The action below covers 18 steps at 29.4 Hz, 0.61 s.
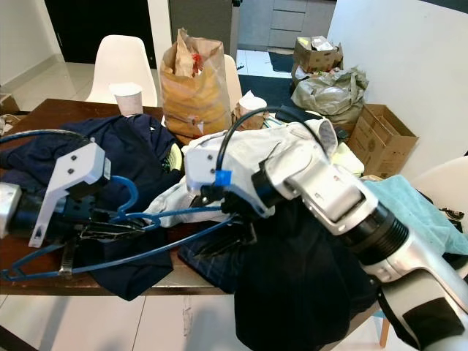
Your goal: Hang hanger
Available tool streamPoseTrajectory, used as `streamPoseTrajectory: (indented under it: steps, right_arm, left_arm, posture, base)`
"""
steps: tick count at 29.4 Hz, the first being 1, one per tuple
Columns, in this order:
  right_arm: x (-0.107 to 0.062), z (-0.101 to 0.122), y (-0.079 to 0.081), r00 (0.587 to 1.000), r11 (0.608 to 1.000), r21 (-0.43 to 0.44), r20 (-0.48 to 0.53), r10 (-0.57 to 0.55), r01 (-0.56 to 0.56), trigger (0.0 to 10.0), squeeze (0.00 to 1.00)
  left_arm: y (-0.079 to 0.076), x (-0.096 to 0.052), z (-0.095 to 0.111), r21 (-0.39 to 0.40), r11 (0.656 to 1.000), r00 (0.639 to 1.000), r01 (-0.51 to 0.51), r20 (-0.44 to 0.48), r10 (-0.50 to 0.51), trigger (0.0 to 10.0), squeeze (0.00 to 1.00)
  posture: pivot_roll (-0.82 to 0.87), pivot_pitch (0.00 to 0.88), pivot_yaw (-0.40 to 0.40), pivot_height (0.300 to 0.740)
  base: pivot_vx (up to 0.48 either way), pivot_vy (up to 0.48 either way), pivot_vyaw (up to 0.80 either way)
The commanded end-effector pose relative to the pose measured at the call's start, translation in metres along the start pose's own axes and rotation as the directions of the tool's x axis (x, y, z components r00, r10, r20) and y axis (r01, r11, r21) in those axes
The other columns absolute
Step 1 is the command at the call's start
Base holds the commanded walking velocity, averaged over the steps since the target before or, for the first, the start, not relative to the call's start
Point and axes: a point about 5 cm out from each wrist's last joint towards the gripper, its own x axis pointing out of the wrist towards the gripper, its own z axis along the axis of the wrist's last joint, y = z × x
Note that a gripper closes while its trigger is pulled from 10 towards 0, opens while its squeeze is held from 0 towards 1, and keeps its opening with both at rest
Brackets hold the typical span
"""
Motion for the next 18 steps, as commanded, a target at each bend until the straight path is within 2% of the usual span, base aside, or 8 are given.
streamPoseTrajectory:
  steps: [1, 10, 11, 15, 16, 18]
  right_arm:
    - [0.006, 0.004, 0.002, 1.000, 1.000, -0.001, 0.019, -0.001, 0.001, 10.0, 0.00]
    - [0.017, 0.013, 0.000, 0.999, 0.999, -0.032, 0.033, 0.000, 0.001, 10.0, 0.00]
    - [0.022, 0.016, 0.000, 0.999, 0.999, -0.048, 0.033, 0.008, -0.007, 1.3, 0.00]
    - [0.024, 0.017, 0.000, 1.000, 0.999, -0.052, 0.031, 0.007, -0.006, 1.3, 0.00]
    - [0.027, 0.017, 0.001, 1.000, 0.998, -0.064, 0.019, 0.010, -0.009, 0.0, 0.00]
    - [0.029, 0.016, 0.001, 1.000, 0.997, -0.081, 0.002, 0.011, -0.010, 0.0, 0.00]
  left_arm:
    - [-0.004, 0.006, 0.006, 0.024, 0.999, 0.999, 0.028, 0.017, -0.028, 10.0, 0.00]
    - [-0.007, 0.014, 0.007, 0.029, 0.998, 0.998, 0.055, 0.030, -0.056, 10.0, 0.00]
    - [-0.008, 0.018, 0.006, 0.031, 0.998, 0.997, 0.060, 0.035, -0.061, 10.0, 0.00]
    - [-0.008, 0.019, 0.006, 0.031, 0.998, 0.997, 0.061, 0.036, -0.062, 10.0, 0.00]
    - [-0.007, 0.020, 0.007, 0.035, 0.998, 0.998, 0.059, 0.036, -0.061, 10.0, 0.00]
    - [-0.006, 0.020, 0.007, 0.039, 0.998, 0.998, 0.056, 0.033, -0.058, 10.0, 0.00]
  posture:
    - [0.04, 0.000, -0.078, 0.740]
    - [0.03, 0.000, -0.074, 0.740]
    - [0.03, 0.000, -0.073, 0.740]
    - [0.03, 0.000, -0.073, 0.740]
    - [0.03, 0.000, -0.077, 0.740]
    - [0.03, 0.000, -0.078, 0.740]
  base:
    - [0.000, 0.000, 0.00]
    - [0.000, 0.000, 0.00]
    - [0.000, 0.000, 0.00]
    - [0.000, 0.000, 0.00]
    - [0.000, 0.000, 0.00]
    - [0.000, 0.000, 0.00]
